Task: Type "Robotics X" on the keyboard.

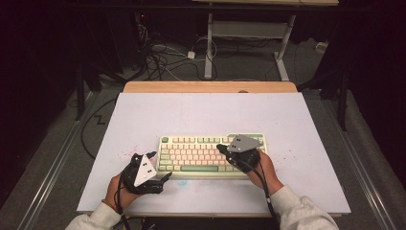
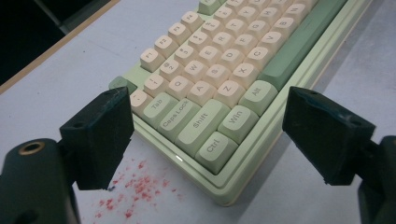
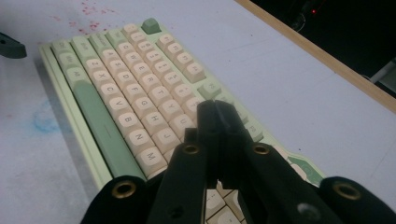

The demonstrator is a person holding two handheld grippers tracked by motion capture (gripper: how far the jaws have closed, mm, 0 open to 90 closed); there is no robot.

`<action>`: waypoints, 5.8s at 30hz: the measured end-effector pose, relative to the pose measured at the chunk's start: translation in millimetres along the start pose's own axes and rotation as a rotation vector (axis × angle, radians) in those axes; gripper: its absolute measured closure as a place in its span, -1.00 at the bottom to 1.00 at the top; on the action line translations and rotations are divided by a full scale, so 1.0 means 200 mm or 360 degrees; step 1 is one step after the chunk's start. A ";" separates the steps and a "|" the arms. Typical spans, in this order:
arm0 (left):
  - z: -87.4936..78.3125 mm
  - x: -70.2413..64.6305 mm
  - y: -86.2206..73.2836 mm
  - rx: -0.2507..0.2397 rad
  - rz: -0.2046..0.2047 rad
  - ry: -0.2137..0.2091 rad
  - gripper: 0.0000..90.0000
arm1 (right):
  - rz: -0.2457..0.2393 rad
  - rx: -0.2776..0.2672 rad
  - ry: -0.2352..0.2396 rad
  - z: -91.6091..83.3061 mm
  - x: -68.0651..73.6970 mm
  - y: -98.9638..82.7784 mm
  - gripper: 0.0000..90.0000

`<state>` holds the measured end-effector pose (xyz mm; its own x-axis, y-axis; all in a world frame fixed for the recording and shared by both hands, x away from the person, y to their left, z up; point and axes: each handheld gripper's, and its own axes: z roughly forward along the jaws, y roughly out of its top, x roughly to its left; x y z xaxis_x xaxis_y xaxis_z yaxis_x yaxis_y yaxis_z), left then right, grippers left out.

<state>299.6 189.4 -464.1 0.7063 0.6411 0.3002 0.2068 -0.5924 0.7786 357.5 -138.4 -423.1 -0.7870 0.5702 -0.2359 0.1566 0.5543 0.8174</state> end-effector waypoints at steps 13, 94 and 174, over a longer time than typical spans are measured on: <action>0.01 0.00 0.00 0.0018 -0.0011 -0.0002 -0.65 | 0.0000 -0.0020 0.0003 -0.10 -0.01 -0.02 1.00; 0.39 -0.07 0.40 0.0233 0.0033 -0.0481 0.95 | -0.0026 -0.0023 -0.0206 -0.34 -0.01 -0.34 -0.48; 0.01 0.01 0.14 -0.0112 0.0033 0.0005 -0.64 | 0.0000 0.0087 -0.0051 -0.26 -0.08 -0.24 1.00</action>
<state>308.5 173.8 -442.9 0.7079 0.6306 0.3181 0.1441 -0.5699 0.8090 331.4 -205.3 -432.4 -0.7675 0.5889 -0.2533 0.1897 0.5861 0.7877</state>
